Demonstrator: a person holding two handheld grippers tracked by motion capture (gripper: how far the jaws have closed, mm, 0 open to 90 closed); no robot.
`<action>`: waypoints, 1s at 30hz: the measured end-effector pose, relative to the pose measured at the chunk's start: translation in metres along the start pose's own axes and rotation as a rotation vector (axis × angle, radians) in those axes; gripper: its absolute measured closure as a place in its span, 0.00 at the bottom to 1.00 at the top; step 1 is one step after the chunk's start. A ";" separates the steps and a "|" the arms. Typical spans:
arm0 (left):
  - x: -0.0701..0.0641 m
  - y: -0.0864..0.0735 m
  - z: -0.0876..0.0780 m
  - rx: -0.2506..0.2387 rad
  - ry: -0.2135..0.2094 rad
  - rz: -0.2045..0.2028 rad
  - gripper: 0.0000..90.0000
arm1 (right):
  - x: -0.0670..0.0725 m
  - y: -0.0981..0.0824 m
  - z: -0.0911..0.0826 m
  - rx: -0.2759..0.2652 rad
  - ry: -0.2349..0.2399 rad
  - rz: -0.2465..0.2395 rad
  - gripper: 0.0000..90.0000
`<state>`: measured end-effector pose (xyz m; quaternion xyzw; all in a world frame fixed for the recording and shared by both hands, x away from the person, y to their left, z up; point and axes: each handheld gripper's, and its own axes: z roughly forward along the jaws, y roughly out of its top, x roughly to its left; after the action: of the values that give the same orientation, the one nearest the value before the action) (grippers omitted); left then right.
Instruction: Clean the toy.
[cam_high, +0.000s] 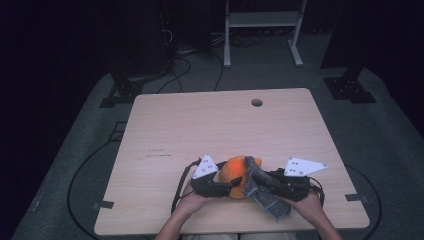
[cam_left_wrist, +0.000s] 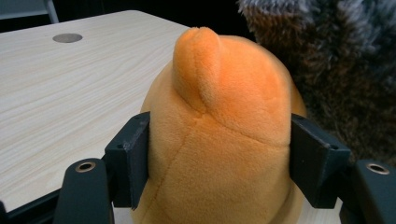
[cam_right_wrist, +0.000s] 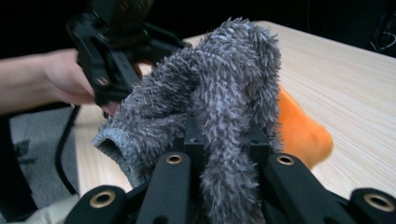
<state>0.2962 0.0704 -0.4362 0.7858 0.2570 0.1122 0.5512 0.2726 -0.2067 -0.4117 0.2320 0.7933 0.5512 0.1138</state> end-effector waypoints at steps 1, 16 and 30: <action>0.000 0.000 0.000 0.004 -0.002 -0.003 0.33 | -0.002 -0.002 0.000 0.005 -0.004 0.007 0.85; -0.002 -0.001 0.002 0.011 -0.032 0.031 0.31 | -0.003 -0.007 -0.002 0.042 -0.061 -0.015 0.85; -0.013 0.001 0.005 0.038 -0.077 0.142 0.37 | 0.000 0.005 -0.010 0.013 -0.019 -0.009 0.85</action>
<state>0.2874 0.0592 -0.4358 0.8160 0.1815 0.1158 0.5365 0.2696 -0.2134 -0.4031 0.2345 0.7968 0.5433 0.1221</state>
